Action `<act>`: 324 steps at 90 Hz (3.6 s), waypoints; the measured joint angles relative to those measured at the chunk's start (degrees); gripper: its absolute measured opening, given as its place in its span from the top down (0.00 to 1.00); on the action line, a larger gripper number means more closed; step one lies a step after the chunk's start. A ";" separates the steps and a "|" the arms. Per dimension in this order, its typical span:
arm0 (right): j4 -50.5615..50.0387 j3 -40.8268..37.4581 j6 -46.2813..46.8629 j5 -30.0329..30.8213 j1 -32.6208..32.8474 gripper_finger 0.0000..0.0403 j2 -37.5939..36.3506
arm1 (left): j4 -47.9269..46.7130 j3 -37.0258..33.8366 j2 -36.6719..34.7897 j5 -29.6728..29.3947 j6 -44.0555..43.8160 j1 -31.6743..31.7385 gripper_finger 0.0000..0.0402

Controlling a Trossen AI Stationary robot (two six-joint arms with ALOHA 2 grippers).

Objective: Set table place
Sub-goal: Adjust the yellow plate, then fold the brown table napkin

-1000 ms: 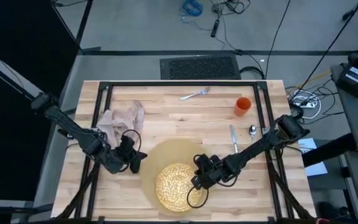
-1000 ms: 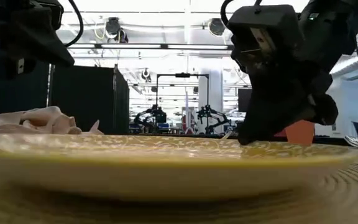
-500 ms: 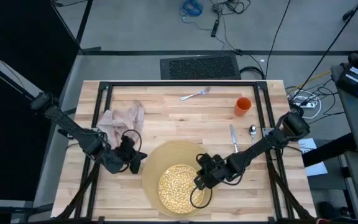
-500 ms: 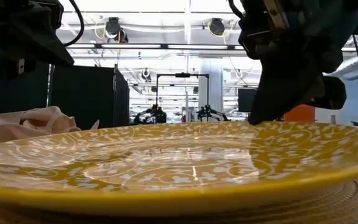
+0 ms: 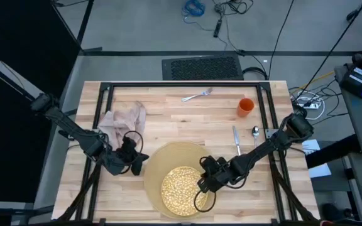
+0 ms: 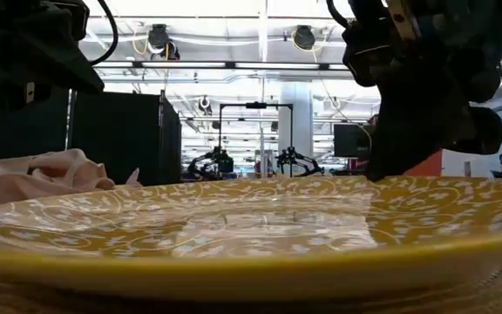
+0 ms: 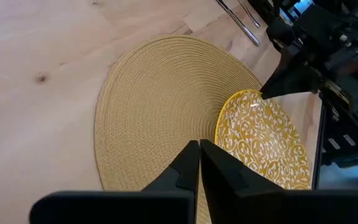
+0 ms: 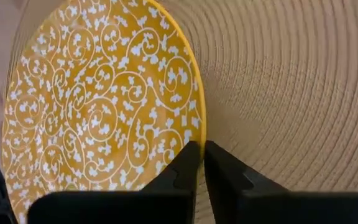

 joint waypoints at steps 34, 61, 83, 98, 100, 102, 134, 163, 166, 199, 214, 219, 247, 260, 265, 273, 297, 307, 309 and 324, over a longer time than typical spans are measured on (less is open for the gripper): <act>0.02 0.04 -3.08 1.27 -1.40 0.67 -0.70 | 0.79 0.00 0.00 0.40 0.02 0.00 1.00; -0.35 0.09 -18.44 10.92 -3.27 0.64 -11.44 | 3.03 0.00 0.00 6.19 0.62 -0.34 1.00; -4.68 0.11 -36.07 13.06 -6.01 0.64 -19.50 | 7.95 0.02 -0.78 0.66 5.74 -2.08 1.00; -19.35 0.13 -35.12 11.97 -8.68 0.64 -24.00 | 16.33 0.02 3.04 -4.56 10.10 -0.07 1.00; -21.94 0.13 -35.12 12.43 -8.92 0.64 -24.47 | 16.55 0.02 3.20 -4.59 11.01 0.67 1.00; -24.56 0.13 -35.10 12.98 -9.16 0.64 -24.92 | 16.73 0.02 3.27 -4.55 11.84 1.62 1.00; -42.29 0.11 -32.33 19.12 -13.36 0.64 -28.13 | 26.12 0.02 2.45 18.47 34.15 30.50 1.00; -25.83 0.11 -47.93 10.52 -24.45 0.64 -22.12 | -5.39 5.19 -4.52 24.28 36.41 50.69 1.00; -23.88 0.11 -49.86 9.36 -25.64 0.64 -21.21 | -9.20 5.63 -5.39 22.15 36.61 51.40 1.00; 0.31 0.07 -59.26 -9.67 -35.64 0.64 -12.20 | -13.67 6.89 -0.13 26.42 44.97 67.42 1.00; 1.62 0.07 -58.95 -11.14 -36.57 0.64 -10.10 | -16.48 6.91 4.26 27.22 40.20 71.17 1.00; 1.78 0.07 -59.00 -11.15 -36.61 0.64 -9.66 | -16.11 6.91 5.50 27.19 38.37 71.59 1.00; 3.53 0.07 -61.71 -11.15 -36.68 0.64 -9.07 | -13.31 6.91 8.47 26.64 34.79 71.84 0.99; 3.20 0.07 -61.94 -11.15 -36.68 0.64 -9.07 | -13.08 6.91 8.46 25.65 34.88 71.84 0.93; 3.15 0.07 -62.08 -11.15 -36.68 0.64 -9.07 | -13.09 6.91 8.46 24.90 34.88 71.84 0.89; 2.92 0.07 -62.16 -11.15 -36.65 0.64 -9.07 | -13.01 6.88 8.46 24.20 34.79 71.84 0.81; 1.70 0.07 -62.16 -11.13 -36.61 0.64 -9.07 | -12.81 6.88 9.55 21.22 30.05 71.34 0.65; 1.55 0.07 -62.16 -11.15 -36.61 0.64 -9.07 | -12.55 6.88 12.18 20.94 30.04 71.03 0.64; 1.55 0.07 -62.16 -11.13 -36.61 0.64 -9.07 | -12.34 6.88 12.81 20.93 30.03 71.00 0.64; 1.23 0.07 -62.16 -11.13 -36.61 0.64 -9.07 | -9.62 6.80 16.83 20.38 30.41 71.01 0.64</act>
